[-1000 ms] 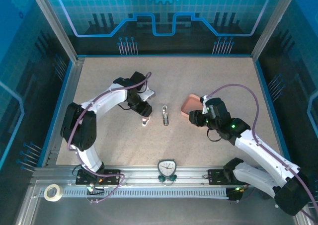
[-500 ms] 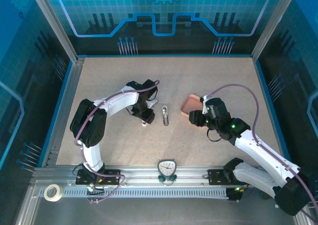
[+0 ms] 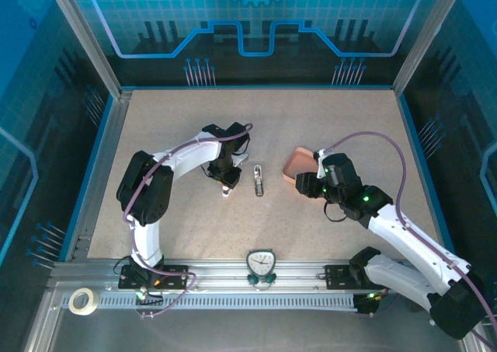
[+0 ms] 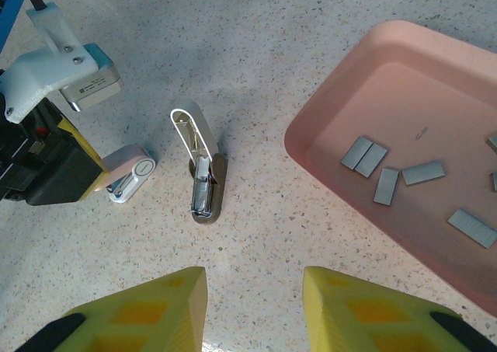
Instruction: Load the staples into the stapler
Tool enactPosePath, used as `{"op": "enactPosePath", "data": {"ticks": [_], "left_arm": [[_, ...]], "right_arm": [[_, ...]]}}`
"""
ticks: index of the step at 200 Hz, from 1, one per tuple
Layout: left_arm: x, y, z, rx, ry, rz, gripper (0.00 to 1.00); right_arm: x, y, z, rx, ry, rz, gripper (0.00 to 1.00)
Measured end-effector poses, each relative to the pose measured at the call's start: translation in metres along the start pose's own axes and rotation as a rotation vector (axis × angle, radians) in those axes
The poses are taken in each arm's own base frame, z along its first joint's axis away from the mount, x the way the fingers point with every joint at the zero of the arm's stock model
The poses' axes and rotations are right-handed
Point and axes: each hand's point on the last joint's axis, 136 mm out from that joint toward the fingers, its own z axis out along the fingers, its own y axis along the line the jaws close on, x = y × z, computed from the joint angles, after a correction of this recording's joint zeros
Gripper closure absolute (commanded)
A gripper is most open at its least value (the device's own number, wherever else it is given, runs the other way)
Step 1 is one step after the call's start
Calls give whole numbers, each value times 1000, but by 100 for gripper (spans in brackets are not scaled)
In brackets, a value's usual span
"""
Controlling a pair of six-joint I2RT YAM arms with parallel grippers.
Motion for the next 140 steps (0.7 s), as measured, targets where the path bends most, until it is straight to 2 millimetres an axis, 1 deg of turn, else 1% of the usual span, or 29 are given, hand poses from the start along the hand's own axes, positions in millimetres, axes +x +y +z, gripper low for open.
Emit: {"op": "enactPosePath", "data": {"ticks": [49,71,93,140], "left_arm": [[0,0,0,-4,0,1,81],[3,0,3,-4,9,1,81],[8,1,10,-5,21,0,81],[10,2,15,-9,5,1,81]], "right_arm": [[0,0,0,0,0,0,62],[0,0,0,0,0,0,62],[0,0,0,0,0,0,62],[0,0,0,0,0,0,62]]}}
